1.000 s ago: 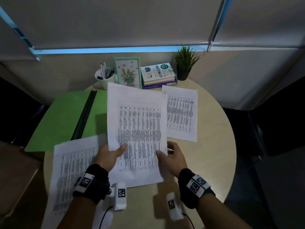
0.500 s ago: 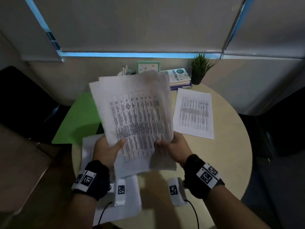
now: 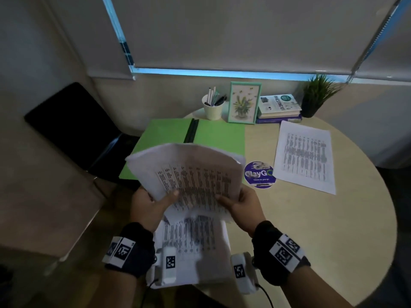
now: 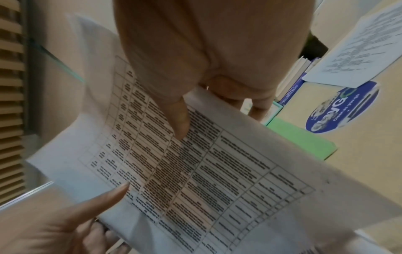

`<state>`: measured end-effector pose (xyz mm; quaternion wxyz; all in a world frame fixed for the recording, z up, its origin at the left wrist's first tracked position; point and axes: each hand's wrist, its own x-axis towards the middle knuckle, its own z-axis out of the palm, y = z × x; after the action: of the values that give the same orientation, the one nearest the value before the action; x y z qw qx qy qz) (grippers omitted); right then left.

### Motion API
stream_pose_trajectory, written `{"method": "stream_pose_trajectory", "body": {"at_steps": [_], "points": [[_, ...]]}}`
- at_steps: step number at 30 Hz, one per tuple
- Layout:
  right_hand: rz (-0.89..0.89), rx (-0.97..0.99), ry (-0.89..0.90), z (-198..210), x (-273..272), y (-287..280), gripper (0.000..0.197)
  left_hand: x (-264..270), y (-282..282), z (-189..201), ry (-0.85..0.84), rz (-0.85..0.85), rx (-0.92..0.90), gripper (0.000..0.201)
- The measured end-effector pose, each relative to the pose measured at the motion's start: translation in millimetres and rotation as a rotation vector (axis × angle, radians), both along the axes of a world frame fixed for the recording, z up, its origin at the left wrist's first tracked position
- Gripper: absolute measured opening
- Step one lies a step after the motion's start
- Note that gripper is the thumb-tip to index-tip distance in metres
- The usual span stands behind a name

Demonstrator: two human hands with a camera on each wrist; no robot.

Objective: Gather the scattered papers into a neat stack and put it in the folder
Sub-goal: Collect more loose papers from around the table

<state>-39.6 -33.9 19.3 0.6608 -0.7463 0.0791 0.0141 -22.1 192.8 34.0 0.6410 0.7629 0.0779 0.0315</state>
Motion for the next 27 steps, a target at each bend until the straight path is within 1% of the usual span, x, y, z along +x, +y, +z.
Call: {"method": "stream_pose_trajectory", "body": {"at_steps": [3,6,8,11,12,14,17,19,22,25,27], "points": [[-0.003,-0.006,-0.048,1.5,3.7,11.2,0.028,-1.1,7.8,1.2,-0.014,0.032,0.028,0.027],[-0.015,-0.01,-0.09,8.1,9.1,21.1,0.02,2.4,9.4,10.6,-0.048,0.083,-0.009,0.027],[-0.023,-0.024,-0.126,12.7,13.1,26.6,0.019,8.1,12.3,15.7,-0.072,0.102,-0.003,0.033],[-0.029,-0.096,-0.171,11.2,16.9,34.5,0.024,17.6,17.9,15.2,-0.053,0.122,0.085,0.051],[-0.026,-0.125,-0.16,6.7,16.9,37.5,0.028,20.4,19.5,10.5,-0.028,0.13,0.116,0.054],[-0.015,-0.161,-0.087,-8.0,14.9,43.8,0.035,24.6,20.5,-4.9,0.051,0.133,0.183,0.055],[0.016,-0.251,0.087,-40.4,9.4,53.4,0.047,29.4,17.9,-38.5,0.213,0.081,0.254,0.051],[0.009,-0.308,0.165,-61.2,6.3,59.6,0.053,32.8,13.1,-60.1,0.306,0.047,0.281,0.047],[-0.019,-0.377,0.213,-84.4,5.0,65.6,0.057,38.8,5.8,-81.1,0.335,0.047,0.32,0.042],[-0.046,-0.445,0.249,-100.0,10.1,65.8,0.059,45.1,2.9,-92.1,0.342,0.064,0.345,0.046],[-0.065,-0.451,0.29,-106.0,15.5,67.5,0.057,48.7,5.3,-101.7,0.362,0.072,0.39,0.047]]}}
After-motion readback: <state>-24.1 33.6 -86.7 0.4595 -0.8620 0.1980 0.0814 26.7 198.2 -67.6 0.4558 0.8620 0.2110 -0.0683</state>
